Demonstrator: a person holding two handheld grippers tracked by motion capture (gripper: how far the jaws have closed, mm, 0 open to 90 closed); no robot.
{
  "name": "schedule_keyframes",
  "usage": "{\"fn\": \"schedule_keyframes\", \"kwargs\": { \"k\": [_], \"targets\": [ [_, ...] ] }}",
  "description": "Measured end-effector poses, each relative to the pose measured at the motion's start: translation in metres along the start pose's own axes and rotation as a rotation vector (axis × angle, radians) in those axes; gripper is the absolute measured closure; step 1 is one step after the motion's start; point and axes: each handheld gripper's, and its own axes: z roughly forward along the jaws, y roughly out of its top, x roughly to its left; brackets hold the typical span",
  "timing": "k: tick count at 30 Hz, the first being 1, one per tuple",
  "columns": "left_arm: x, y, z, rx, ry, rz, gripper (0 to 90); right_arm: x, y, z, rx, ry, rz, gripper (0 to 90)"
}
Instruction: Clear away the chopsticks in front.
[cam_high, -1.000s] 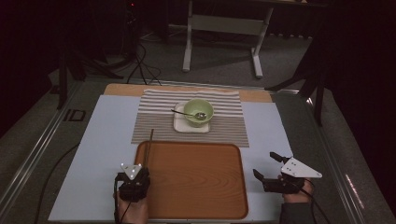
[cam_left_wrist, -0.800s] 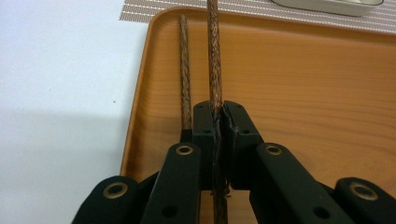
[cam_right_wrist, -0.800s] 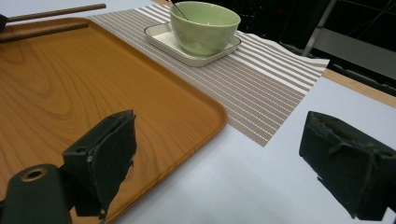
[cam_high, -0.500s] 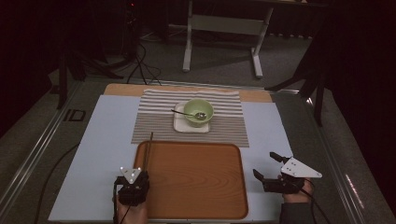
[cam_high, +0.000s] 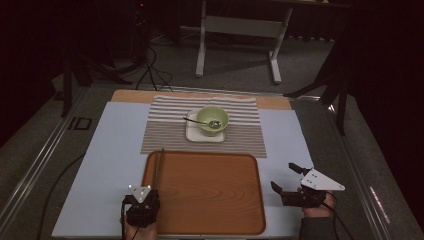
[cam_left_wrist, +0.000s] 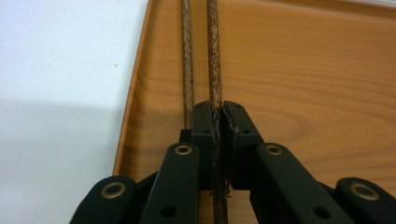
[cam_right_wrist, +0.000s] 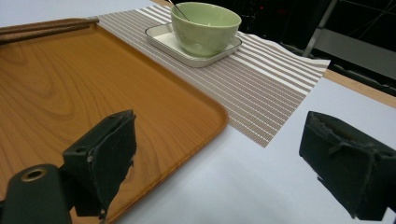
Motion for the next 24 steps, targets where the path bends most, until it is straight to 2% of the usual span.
{"fn": "schedule_keyframes", "kwargs": {
  "k": [11, 16, 24],
  "targets": [
    [-0.0020, -0.0050, -0.0030, 0.016, 0.011, -0.008, 84.5, 0.0000, 0.0001, -0.0003, 0.000, 0.000, 0.002, 10.6],
    [-0.0048, -0.0067, -0.0010, 0.024, -0.004, 0.004, 83.0, 0.0000, 0.0002, 0.0002, 0.001, 0.002, -0.002, 10.6],
    [-0.0090, -0.0027, 0.0029, 0.020, 0.009, 0.023, 77.6, -0.0001, 0.0002, -0.0001, 0.000, 0.002, -0.001, 10.6]
  ]
}}
